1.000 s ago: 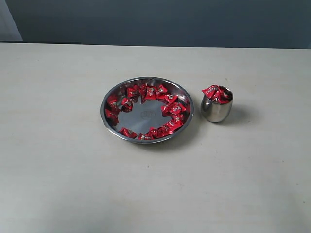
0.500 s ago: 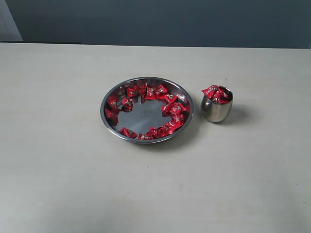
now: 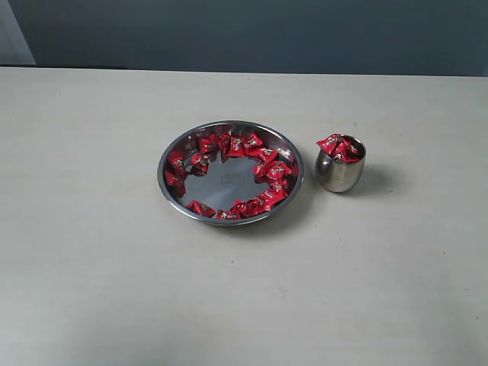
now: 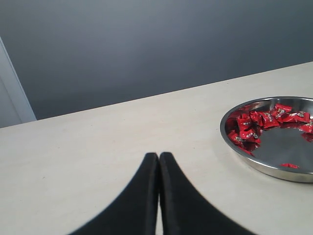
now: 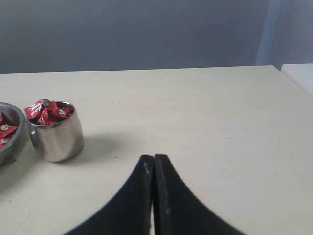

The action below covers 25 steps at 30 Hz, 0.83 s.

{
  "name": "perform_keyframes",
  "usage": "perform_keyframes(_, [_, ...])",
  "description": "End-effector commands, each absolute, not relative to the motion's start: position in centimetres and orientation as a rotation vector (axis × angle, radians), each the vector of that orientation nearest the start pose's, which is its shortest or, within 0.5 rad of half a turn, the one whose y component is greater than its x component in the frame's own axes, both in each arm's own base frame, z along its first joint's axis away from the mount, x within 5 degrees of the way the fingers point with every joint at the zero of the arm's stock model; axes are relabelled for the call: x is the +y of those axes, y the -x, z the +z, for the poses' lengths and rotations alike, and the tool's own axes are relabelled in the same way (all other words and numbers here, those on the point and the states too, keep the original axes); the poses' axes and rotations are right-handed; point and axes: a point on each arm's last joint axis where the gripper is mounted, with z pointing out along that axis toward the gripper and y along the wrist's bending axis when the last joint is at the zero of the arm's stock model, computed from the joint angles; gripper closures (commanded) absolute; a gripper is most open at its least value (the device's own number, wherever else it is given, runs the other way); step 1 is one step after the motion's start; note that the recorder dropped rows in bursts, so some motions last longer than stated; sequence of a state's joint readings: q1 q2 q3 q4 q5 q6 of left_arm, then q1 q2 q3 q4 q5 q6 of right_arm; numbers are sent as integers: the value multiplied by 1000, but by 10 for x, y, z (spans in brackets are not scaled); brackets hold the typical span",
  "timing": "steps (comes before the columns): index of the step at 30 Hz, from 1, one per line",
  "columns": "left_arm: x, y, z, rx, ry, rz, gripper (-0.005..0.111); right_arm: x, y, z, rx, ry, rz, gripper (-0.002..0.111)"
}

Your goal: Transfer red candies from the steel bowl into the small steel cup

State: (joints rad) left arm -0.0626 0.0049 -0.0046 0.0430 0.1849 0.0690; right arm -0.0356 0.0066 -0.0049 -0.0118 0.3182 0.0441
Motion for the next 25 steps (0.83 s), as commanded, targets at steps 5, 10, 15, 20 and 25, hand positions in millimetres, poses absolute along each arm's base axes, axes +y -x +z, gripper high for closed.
perform_keyframes(5, [-3, -56, 197, 1657, -136, 41, 105, -2, -54, 185, 1795, -63, -10, 108])
perform_keyframes(10, [-3, -56, 197, 1657, -136, 41, 105, -2, -54, 185, 1795, -63, -10, 108])
perform_keyframes(15, [-3, -56, 197, 1657, -136, 41, 105, -2, -54, 185, 1795, -63, -10, 108])
perform_keyframes(20, [-3, -56, 197, 1657, -136, 41, 105, -2, -54, 185, 1795, -63, -10, 108])
perform_keyframes(25, [-3, -56, 197, 1657, -136, 41, 105, -2, -54, 185, 1794, -77, 8, 108])
